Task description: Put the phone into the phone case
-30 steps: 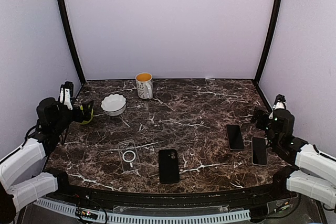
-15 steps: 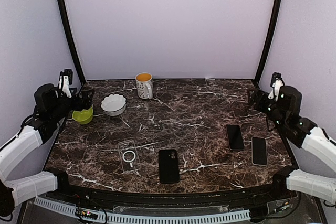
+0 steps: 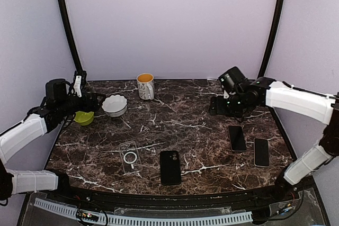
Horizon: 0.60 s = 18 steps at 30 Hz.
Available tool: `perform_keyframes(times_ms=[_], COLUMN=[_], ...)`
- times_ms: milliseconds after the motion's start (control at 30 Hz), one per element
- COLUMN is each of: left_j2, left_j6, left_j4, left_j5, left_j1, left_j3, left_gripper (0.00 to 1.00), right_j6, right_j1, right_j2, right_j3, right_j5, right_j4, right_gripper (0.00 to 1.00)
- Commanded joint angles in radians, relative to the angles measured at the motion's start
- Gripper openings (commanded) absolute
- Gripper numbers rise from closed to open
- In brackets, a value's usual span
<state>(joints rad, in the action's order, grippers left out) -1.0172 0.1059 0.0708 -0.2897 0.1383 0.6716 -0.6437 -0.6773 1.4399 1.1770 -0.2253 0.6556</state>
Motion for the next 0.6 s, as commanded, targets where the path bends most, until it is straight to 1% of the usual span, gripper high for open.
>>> perform_keyframes(times_ms=[0, 33, 100, 200, 267, 367, 500, 567], left_j2=[0.020, 0.020, 0.021, 0.030, 0.036, 0.037, 0.037, 0.036], left_j6=[-0.008, -0.013, -0.021, -0.033, -0.036, -0.036, -0.037, -0.037], left_j4=[-0.006, -0.007, -0.012, -0.019, -0.023, -0.023, -0.025, -0.025], left_j5=[-0.020, -0.022, -0.018, -0.010, -0.001, -0.002, 0.001, 0.000], left_j1=[0.022, 0.031, 0.047, 0.065, 0.070, 0.074, 0.076, 0.077], left_j3=[-0.013, -0.012, -0.012, -0.018, -0.023, -0.024, -0.027, -0.026], left_gripper=[0.92, 0.92, 0.92, 0.91, 0.91, 0.91, 0.91, 0.91], right_j6=[-0.152, -0.174, -0.215, -0.244, -0.267, -0.283, -0.291, -0.300], right_j1=[-0.186, -0.235, -0.334, -0.405, -0.424, -0.446, -0.454, -0.456], right_j2=[0.165, 0.216, 0.310, 0.422, 0.465, 0.494, 0.523, 0.530], right_j3=[0.095, 0.124, 0.172, 0.224, 0.229, 0.207, 0.211, 0.196], right_j5=[0.006, -0.003, -0.006, 0.030, 0.062, 0.113, 0.106, 0.131], right_j4=[0.045, 0.054, 0.057, 0.064, 0.057, -0.004, 0.002, -0.030], right_gripper=[0.79, 0.78, 0.73, 0.69, 0.64, 0.59, 0.45, 0.39])
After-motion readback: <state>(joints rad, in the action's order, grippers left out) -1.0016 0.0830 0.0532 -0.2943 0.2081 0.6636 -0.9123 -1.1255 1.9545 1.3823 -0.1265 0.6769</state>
